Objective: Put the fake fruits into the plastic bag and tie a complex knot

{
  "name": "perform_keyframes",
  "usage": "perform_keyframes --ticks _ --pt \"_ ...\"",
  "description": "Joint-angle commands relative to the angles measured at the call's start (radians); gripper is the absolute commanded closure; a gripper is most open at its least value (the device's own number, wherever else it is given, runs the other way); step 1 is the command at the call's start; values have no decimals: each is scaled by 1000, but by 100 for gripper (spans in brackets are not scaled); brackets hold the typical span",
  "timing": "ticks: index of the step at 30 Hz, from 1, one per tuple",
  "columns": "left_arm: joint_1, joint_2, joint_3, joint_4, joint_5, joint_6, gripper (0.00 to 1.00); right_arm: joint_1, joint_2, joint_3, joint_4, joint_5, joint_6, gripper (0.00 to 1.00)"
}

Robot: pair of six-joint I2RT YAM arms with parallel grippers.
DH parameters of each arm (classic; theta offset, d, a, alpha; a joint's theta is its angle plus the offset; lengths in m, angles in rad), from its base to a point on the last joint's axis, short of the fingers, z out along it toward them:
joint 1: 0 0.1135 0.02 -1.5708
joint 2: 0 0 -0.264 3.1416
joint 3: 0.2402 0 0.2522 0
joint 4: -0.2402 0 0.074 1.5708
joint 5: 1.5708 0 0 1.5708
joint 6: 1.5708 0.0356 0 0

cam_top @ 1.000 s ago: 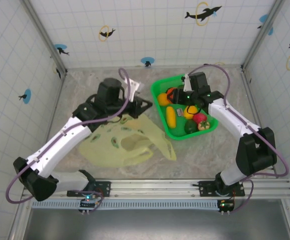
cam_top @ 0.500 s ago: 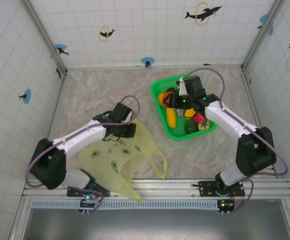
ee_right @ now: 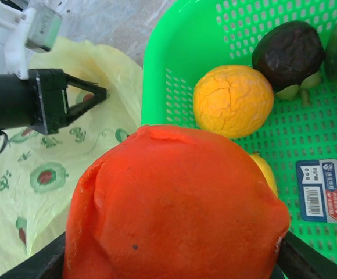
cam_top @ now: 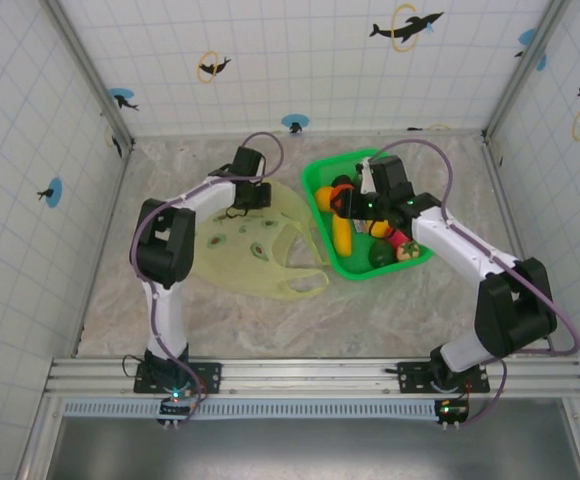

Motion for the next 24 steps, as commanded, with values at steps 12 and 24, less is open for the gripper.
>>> perform_keyframes --ticks 12,24 --pt "-235 -766 -510 102 207 -264 62 -78 -156 -164 126 14 69 48" --pt "-437 -1044 -737 21 155 -836 37 -66 -167 -215 198 44 137 48"
